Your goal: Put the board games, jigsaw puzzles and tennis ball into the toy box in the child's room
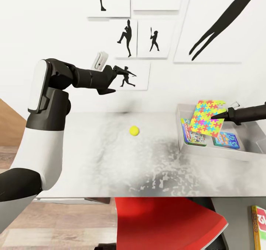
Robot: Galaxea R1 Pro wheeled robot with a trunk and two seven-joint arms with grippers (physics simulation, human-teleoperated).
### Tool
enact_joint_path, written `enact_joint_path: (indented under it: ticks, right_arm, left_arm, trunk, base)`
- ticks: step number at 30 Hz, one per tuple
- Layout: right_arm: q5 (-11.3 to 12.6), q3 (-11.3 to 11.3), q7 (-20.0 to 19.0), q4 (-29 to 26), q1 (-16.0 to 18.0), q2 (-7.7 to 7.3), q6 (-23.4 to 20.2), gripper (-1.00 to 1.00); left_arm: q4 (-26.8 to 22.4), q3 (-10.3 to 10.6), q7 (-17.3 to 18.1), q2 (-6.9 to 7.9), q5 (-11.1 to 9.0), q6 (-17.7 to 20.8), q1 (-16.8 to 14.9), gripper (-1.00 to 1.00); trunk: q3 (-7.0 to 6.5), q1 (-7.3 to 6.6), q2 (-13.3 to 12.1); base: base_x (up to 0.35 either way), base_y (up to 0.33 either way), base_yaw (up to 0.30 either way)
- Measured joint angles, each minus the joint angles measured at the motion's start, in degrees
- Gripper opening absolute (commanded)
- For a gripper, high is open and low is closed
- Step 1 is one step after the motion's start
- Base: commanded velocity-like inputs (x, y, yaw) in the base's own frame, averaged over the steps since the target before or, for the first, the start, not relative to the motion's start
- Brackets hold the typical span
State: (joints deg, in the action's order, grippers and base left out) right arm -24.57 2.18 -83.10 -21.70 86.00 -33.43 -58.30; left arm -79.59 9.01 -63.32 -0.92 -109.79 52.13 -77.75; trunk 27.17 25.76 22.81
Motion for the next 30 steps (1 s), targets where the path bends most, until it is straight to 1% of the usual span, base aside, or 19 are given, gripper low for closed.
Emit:
enact_joint_path:
  ticks: [7,11,15,30]
  right_arm:
    - [0.0,0.02,-0.01,0.01,0.0,0.01,0.01,-1.0]
    - [0.0,0.03,-0.01,0.01,0.0,0.01,0.02,-1.0]
    - [0.0,0.03,-0.01,0.01,0.0,-0.04,0.02,-1.0]
    - [0.0,0.03,-0.01,0.01,0.0,-0.08,0.03,-1.0]
  left_arm:
    - [-0.05,0.42,-0.46,-0.02,-0.74,-0.27,-0.28,1.0]
    - [-0.05,1.84,-0.61,0.02,-0.98,-0.63,-0.35,1.0]
    - [-0.05,2.6,-0.69,0.0,-1.08,-0.98,-0.39,1.0]
    - [-0.11,3.0,-0.69,0.0,-1.02,-1.2,-0.2,1.0]
  trunk:
    - [0.66,0.0,0.0]
    - [1.04,0.0,0.0]
    - [1.41,0.0,0.0]
    - [2.82,0.0,0.0]
  base:
    - [0.0,0.0,0.0]
    - [0.0,0.0,0.0]
    - [0.0,0.0,0.0]
    - [0.0,0.0,0.0]
